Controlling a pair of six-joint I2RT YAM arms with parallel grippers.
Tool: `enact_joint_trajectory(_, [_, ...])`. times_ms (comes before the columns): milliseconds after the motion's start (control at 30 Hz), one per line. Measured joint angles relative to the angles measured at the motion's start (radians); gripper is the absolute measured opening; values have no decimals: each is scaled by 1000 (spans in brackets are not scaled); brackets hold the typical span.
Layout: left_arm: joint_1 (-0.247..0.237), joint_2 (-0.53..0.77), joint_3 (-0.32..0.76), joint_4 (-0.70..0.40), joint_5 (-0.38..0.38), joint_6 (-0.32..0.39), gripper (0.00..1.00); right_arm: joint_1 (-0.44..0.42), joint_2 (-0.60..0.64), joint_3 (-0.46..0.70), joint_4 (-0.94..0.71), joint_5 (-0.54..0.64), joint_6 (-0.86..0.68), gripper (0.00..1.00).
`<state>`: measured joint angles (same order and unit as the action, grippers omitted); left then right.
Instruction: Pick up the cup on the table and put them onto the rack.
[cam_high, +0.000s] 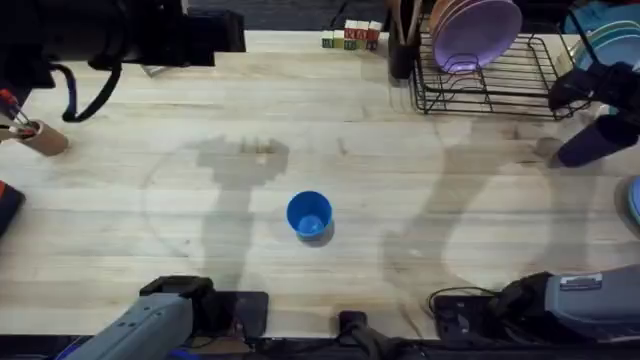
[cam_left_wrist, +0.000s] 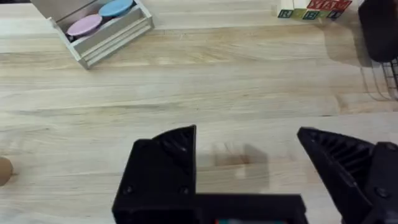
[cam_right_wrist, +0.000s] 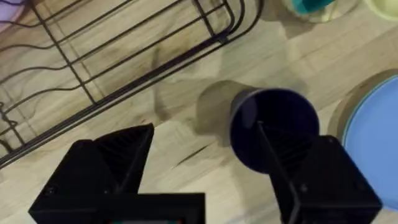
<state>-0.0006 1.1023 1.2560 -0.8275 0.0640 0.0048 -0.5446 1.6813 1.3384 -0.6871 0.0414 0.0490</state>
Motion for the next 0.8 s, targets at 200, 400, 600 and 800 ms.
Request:
enact_joint_trajectory(200, [0, 0, 0, 0, 0, 0, 993, 0, 46, 0, 6, 0, 0, 974])
enact_joint_trajectory(400, [0, 0, 0, 0, 0, 0, 993, 0, 55, 0, 7, 0, 0, 574])
enact_joint_trajectory(600, [0, 0, 0, 0, 0, 0, 993, 0, 55, 6, 9, 15, 5, 35])
enact_joint_trajectory(800, [0, 0, 0, 0, 0, 0, 993, 1, 53, 13, -29, 15, 3, 32])
